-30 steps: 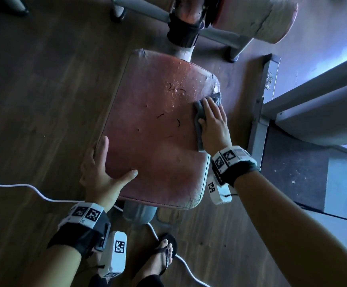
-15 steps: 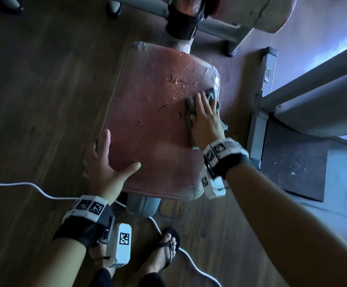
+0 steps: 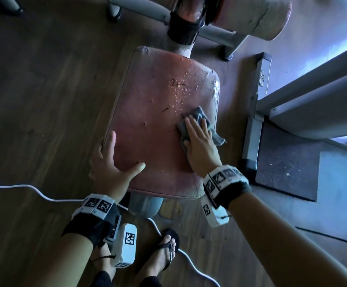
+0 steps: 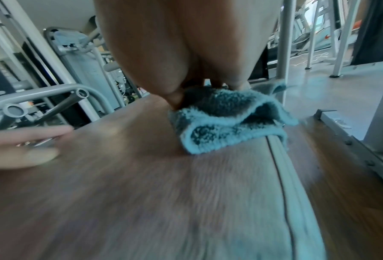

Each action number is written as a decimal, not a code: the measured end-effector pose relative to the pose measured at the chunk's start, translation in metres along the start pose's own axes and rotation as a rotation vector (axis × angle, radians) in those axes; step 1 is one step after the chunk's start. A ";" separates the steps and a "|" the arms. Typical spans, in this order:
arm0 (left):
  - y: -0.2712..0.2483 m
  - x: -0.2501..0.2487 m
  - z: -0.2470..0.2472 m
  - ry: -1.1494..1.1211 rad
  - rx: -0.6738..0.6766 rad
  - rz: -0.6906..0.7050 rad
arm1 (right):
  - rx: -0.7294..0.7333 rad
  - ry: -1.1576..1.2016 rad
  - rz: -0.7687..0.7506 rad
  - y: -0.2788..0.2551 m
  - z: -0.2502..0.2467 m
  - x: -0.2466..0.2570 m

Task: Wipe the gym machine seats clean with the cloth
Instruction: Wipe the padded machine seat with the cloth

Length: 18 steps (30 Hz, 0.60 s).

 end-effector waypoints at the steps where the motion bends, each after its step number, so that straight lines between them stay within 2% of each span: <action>1: 0.000 -0.001 -0.001 -0.007 -0.008 0.017 | 0.006 0.019 -0.021 -0.012 0.003 0.006; 5: 0.002 0.005 0.003 -0.134 -0.017 0.029 | 0.019 0.040 -0.052 -0.042 0.012 0.023; 11: 0.005 0.013 0.010 -0.218 0.007 -0.012 | 0.061 0.000 -0.061 -0.028 0.015 0.025; 14: 0.002 0.011 0.010 -0.230 -0.006 0.004 | 0.044 -0.004 -0.036 -0.033 0.018 0.035; 18: 0.005 0.015 0.010 -0.176 0.020 -0.003 | 0.050 0.017 -0.082 -0.043 0.021 0.041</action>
Point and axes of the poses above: each hand's wrist, its own y-axis towards the middle knuckle, its own z-axis out of the palm, x = y × z, the point moved 4 cm from there along y, towards the middle knuckle, and after that the axes turned 15 degrees about -x, right-handed, at the moved point
